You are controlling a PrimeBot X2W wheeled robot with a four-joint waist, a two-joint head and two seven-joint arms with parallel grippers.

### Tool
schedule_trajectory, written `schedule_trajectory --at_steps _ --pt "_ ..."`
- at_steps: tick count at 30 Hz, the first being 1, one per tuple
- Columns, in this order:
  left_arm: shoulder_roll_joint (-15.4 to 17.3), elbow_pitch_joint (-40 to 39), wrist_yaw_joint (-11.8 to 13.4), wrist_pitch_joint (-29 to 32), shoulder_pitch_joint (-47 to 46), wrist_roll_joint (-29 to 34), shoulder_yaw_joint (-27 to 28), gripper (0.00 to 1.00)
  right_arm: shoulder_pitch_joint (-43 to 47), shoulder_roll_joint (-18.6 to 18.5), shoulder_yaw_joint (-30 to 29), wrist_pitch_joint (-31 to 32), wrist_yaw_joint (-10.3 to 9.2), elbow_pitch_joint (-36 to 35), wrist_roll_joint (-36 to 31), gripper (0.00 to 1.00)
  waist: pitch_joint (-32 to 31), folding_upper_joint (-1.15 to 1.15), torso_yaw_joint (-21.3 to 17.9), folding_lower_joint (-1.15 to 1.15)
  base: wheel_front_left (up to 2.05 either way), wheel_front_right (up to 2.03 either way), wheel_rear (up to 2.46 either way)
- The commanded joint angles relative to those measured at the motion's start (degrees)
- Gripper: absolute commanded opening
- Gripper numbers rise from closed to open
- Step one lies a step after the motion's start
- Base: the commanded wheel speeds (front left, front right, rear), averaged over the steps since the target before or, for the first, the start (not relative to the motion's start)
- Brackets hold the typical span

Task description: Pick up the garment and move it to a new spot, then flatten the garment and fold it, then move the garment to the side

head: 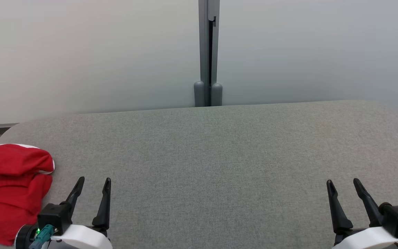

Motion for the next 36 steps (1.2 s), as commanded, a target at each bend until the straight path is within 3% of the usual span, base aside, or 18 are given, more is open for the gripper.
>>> schedule_trajectory --at_steps 1,15,27,36 --pt "0.3 0.3 -0.1 -0.5 -0.1 1.2 -0.1 1.00 0.6 0.0 -0.2 -0.1 0.00 -0.2 -1.0 1.00 -0.1 0.00 0.0 0.00 0.00 0.00 0.00" --pt "-0.2 2.2 -0.2 -1.8 -0.1 4.5 0.1 1.00 1.2 0.4 -0.6 -0.7 0.00 0.3 -2.6 1.00 -0.8 0.00 0.2 0.00 0.00 0.00 0.00" --pt "-0.1 3.1 -0.4 -1.7 -0.8 3.5 0.4 1.00 1.0 -0.1 -0.8 -1.1 0.00 0.4 -2.4 1.00 -0.7 0.00 0.7 0.00 0.00 0.00 0.00" --pt "0.2 3.6 -0.1 -1.7 -2.2 3.0 0.5 1.00 1.1 0.0 -0.7 -0.1 0.00 -2.2 -3.3 1.00 -0.3 0.00 6.6 0.00 0.00 0.00 0.00"
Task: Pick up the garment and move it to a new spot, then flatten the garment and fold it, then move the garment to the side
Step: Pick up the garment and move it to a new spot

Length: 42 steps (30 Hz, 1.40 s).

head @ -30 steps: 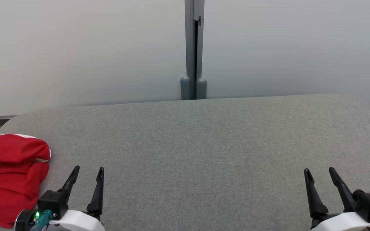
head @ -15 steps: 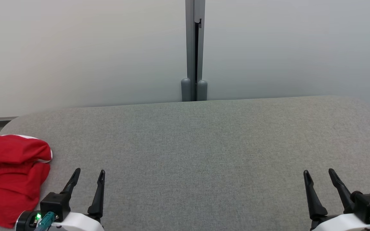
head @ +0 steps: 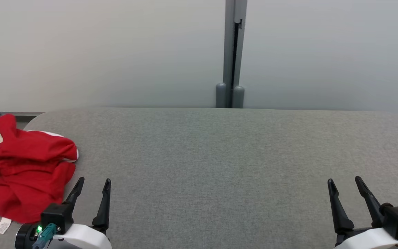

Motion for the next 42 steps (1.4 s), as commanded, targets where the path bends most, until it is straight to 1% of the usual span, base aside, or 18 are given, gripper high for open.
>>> schedule_trajectory --at_steps 1,11,16,22,31,37,42 --pt "0.5 0.0 0.2 0.0 -1.0 -0.4 0.4 1.00 0.2 -0.1 0.1 0.1 0.00 -0.4 -0.3 1.00 0.2 0.00 3.0 0.00 0.00 0.00 0.00" --pt "1.2 0.1 0.8 0.0 -1.0 -0.6 1.0 1.00 -0.5 0.1 2.0 0.7 -0.01 -1.7 -0.7 1.00 0.9 0.00 15.2 0.00 0.00 0.00 0.00" --pt "1.4 0.1 1.1 0.0 -0.5 -1.0 1.8 1.00 -1.0 0.0 2.6 1.0 -0.01 -1.6 -0.9 1.00 1.0 0.00 19.5 0.00 0.00 0.00 0.00" --pt "1.3 -0.8 1.1 0.0 -0.5 -1.4 2.6 1.00 -1.8 0.1 3.3 1.0 -0.01 -1.3 -0.8 1.00 1.6 0.00 21.3 0.00 0.00 0.00 0.00" --pt "0.9 -1.9 1.2 0.0 -0.8 -1.3 3.4 1.00 -3.0 -0.2 3.7 0.6 -0.01 -0.4 -0.5 1.00 2.2 0.00 21.7 0.00 0.00 0.00 0.00" --pt "0.2 -0.9 1.0 0.0 -3.0 -1.0 2.4 1.00 -2.3 0.0 2.9 0.4 -0.01 -0.5 -0.6 1.00 2.8 0.00 22.1 0.00 0.00 0.00 0.00" --pt "-1.0 2.4 0.9 0.2 -7.8 -2.1 1.8 1.00 -3.1 -0.3 2.4 1.4 -0.01 -2.0 -1.2 1.00 5.7 0.00 20.5 0.00 0.00 0.00 0.00"
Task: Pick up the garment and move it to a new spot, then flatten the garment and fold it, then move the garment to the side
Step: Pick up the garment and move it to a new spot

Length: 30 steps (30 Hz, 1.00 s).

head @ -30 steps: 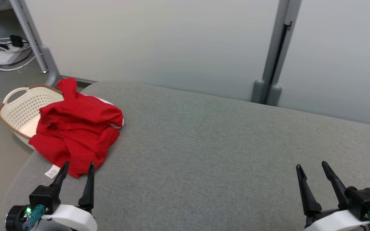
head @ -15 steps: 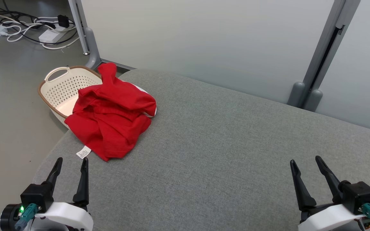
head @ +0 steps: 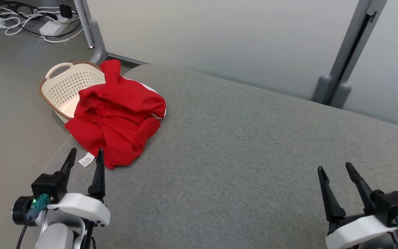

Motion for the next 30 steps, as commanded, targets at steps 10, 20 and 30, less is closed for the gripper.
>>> schedule_trajectory --at_steps 10,20,30 --pt "-0.8 15.2 -1.3 0.1 -22.5 -3.1 -0.5 1.00 -7.0 -4.7 -0.5 4.5 -0.02 -6.5 -1.6 1.00 16.8 0.00 -7.6 0.00 0.00 0.00 0.00" --pt "2.9 32.3 -2.1 1.3 -39.7 -4.0 -0.7 1.00 -11.5 -5.6 0.8 5.4 -0.02 -9.0 -1.8 1.00 25.7 0.00 -11.6 0.00 0.00 0.00 0.00" --pt "8.4 46.2 1.2 10.7 -48.2 -2.0 -2.5 1.00 -13.0 -5.2 0.7 3.8 -0.02 -7.3 -1.3 1.00 28.1 0.00 -13.4 0.00 0.00 0.00 0.00"
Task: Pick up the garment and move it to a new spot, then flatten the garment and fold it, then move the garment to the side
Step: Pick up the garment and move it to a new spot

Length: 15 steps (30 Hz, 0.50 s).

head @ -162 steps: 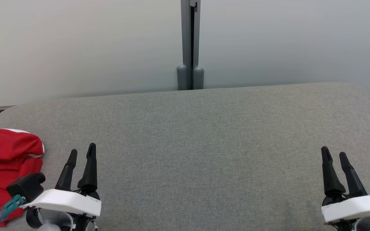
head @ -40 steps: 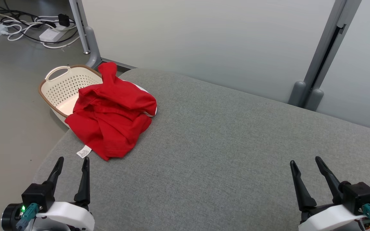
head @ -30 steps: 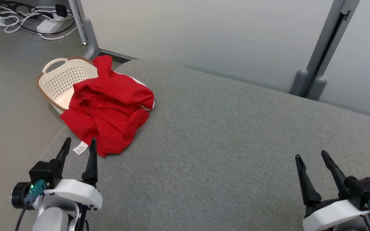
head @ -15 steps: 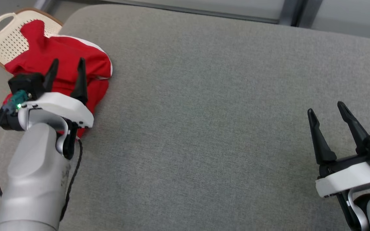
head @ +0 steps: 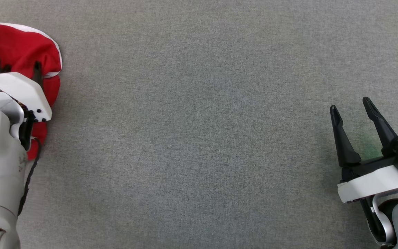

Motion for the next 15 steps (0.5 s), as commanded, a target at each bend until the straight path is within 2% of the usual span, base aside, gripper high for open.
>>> schedule_trajectory --at_steps 1,2,3,9,12,15 --pt "1.2 0.7 0.8 1.5 -1.2 0.1 -0.1 1.00 -0.8 0.1 0.0 -0.5 -0.02 0.3 0.3 1.00 0.0 0.00 -0.1 0.00 0.00 0.00 0.00" --pt "1.5 1.1 1.0 2.6 -1.1 0.5 -0.6 0.54 -0.8 0.1 0.0 -0.6 -0.02 0.5 0.3 1.00 -0.2 0.00 -0.2 0.00 0.00 0.00 0.00" --pt "1.7 1.3 1.3 3.3 -1.4 0.3 -0.5 0.00 -0.8 0.2 0.0 -0.9 -0.02 0.7 0.4 1.00 -0.4 0.00 -0.2 0.00 0.00 0.00 0.00" --pt "3.0 1.5 2.5 0.8 -2.3 1.2 -1.6 0.00 -0.2 0.8 -0.2 -1.7 -0.02 1.9 0.6 1.00 -3.3 0.00 0.0 0.00 0.00 0.00 0.00" --pt "3.7 0.7 1.7 -3.2 -2.6 0.1 -0.9 0.00 0.8 1.1 -0.4 -2.2 -0.02 2.6 0.7 1.00 -5.6 0.00 0.1 0.00 0.00 0.00 0.00" --pt "2.9 -0.4 0.9 -7.3 -2.7 -1.2 0.0 0.00 1.9 1.7 -0.6 -2.9 -0.02 3.3 0.7 1.00 -8.6 0.00 0.2 0.00 0.00 0.00 0.00"
